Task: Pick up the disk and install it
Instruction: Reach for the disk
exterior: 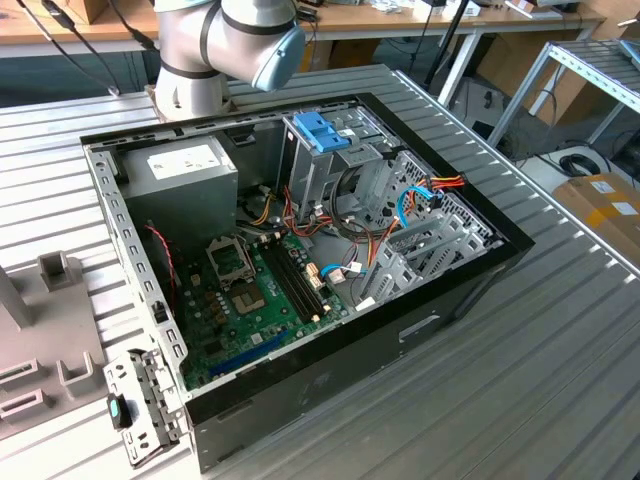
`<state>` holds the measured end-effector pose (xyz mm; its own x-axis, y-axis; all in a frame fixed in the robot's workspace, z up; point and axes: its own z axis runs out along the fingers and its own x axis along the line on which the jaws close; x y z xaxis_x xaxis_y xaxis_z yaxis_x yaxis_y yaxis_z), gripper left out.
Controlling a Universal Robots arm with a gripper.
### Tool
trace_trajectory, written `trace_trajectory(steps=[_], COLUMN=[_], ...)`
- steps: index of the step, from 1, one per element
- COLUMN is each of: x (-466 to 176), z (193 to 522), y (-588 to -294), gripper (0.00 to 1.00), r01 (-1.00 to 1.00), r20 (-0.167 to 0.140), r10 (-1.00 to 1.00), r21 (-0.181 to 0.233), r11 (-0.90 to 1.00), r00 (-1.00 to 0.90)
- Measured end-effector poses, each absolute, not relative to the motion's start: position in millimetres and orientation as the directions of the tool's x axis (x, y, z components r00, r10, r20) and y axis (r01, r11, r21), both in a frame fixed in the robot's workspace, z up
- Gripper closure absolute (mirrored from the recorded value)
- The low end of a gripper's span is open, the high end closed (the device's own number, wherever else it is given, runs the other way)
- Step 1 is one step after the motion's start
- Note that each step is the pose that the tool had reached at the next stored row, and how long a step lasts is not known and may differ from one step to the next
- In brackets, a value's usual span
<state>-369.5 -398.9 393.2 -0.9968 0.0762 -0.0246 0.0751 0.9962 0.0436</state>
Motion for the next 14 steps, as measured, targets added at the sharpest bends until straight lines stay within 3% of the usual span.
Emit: trace_trajectory(steps=[14], x=[-380.7], z=[393.3], y=[-398.9], gripper=[0.89], r01=[0.075], r20=[-0.024], r10=[0.076], r21=[0.044], r11=[0.996], r00=[-0.997])
